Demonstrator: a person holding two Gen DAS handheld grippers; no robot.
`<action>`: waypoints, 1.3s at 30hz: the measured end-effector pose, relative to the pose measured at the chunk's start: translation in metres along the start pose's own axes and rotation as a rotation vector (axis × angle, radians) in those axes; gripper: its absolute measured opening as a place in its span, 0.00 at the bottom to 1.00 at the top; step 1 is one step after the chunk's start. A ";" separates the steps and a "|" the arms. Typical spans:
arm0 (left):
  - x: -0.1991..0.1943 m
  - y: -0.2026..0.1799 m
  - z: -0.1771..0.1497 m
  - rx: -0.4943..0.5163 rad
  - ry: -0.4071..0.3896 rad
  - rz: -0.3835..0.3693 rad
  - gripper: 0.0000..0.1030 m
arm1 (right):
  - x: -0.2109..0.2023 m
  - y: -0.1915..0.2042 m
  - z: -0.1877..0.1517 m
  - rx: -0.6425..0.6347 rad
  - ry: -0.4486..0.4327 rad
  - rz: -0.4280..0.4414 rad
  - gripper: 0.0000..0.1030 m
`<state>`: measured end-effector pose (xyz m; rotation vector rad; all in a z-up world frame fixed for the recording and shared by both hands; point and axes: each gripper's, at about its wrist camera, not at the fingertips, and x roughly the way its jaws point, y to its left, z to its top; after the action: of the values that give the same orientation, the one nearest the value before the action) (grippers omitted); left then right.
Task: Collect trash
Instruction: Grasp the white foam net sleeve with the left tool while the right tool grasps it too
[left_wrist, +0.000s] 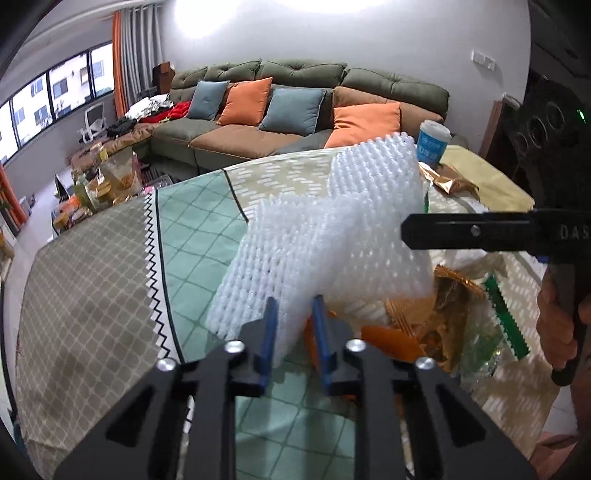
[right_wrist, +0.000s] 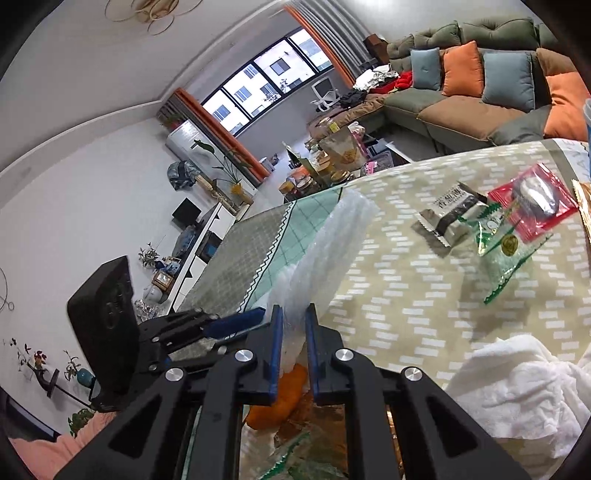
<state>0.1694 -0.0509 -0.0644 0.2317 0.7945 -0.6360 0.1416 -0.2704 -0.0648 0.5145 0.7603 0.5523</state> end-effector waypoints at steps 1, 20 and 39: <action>-0.002 0.002 0.000 -0.007 -0.007 0.004 0.13 | 0.000 0.001 0.000 -0.003 -0.001 0.001 0.12; -0.113 0.039 -0.045 -0.186 -0.191 0.030 0.09 | 0.009 0.075 -0.006 -0.175 0.019 0.098 0.12; -0.213 0.088 -0.123 -0.392 -0.272 0.173 0.09 | 0.080 0.167 -0.034 -0.343 0.183 0.263 0.12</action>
<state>0.0381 0.1647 0.0023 -0.1422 0.6133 -0.3292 0.1180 -0.0881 -0.0233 0.2468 0.7556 0.9650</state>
